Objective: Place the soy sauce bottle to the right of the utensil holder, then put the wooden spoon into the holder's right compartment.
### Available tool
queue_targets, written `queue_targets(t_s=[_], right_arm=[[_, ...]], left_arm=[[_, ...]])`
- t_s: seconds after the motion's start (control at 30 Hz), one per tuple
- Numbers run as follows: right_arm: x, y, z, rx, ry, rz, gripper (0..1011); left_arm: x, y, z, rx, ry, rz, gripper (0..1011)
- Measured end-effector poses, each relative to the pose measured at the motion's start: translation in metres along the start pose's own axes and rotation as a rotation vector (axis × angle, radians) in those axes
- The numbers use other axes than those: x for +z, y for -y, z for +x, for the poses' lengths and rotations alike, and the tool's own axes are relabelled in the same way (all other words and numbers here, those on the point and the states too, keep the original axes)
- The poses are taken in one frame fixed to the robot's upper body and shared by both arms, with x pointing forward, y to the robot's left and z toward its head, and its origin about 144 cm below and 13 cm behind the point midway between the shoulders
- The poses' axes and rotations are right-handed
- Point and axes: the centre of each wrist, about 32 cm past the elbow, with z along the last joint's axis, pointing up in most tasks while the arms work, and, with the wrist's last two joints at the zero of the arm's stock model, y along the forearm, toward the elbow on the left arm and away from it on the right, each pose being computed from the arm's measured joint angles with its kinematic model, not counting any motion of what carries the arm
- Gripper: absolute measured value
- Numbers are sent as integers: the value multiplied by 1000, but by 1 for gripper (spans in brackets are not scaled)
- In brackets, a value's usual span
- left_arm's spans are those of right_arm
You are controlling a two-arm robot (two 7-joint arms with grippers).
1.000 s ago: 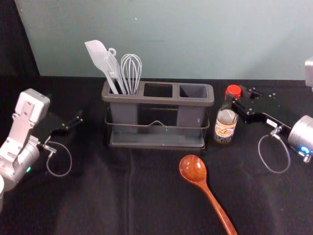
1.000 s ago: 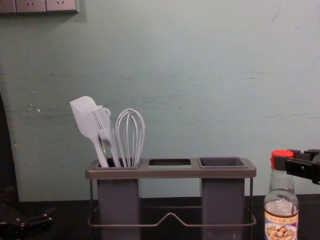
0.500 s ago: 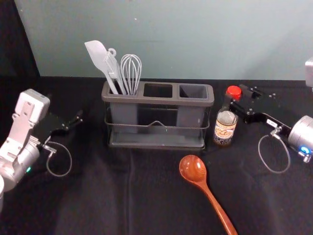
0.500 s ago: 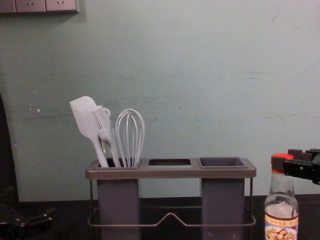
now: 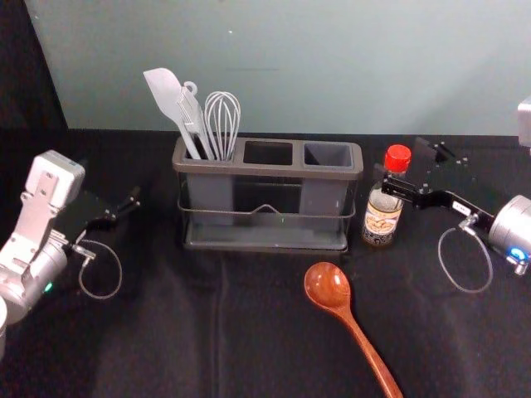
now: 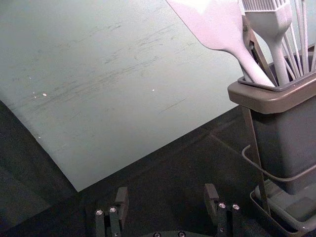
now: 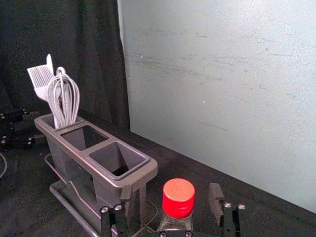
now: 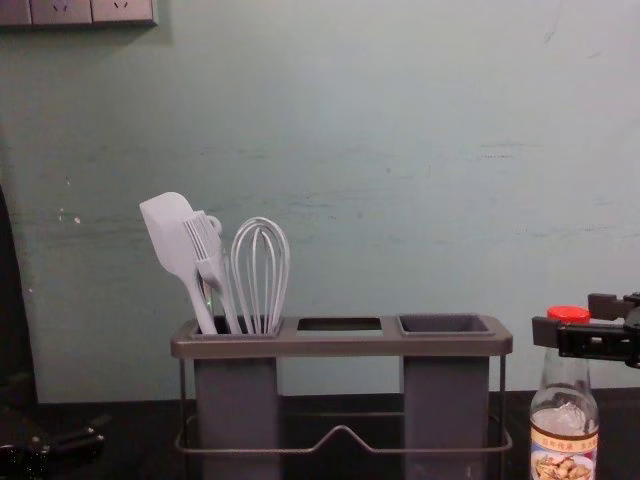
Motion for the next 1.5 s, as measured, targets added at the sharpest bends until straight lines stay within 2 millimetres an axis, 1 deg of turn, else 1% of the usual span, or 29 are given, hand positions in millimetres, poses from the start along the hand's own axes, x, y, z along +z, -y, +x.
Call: queue_targets(t_s=[0.03,0.1,0.5,0.67,0.87,1.0,1.2,1.37,1.5], right_arm=[[0,0,0,0,0,0,980],[0,0,0,0,0,0,1000],[1,1,0,-3,5,1,1002],[9,7,-2,-17,31,18,1000],[24,16,-6,-17,65,61,1000],[38,27,-13,8,94,105,1000],[54,38,-25,67,127,125,1002],[68,47,-42,110,118,117,1000],[76,49,-61,119,104,56,1002]], left_arm=[[0,0,0,0,0,0,1005],[0,0,0,0,0,0,1005],[0,0,0,0,0,0,1005],[0,0,0,0,0,0,1005],[0,0,0,0,0,0,1005],[0,0,0,0,0,0,1005],[0,0,0,0,0,0,1005],[0,0,0,0,0,0,1005],[0,0,0,0,0,0,1005]])
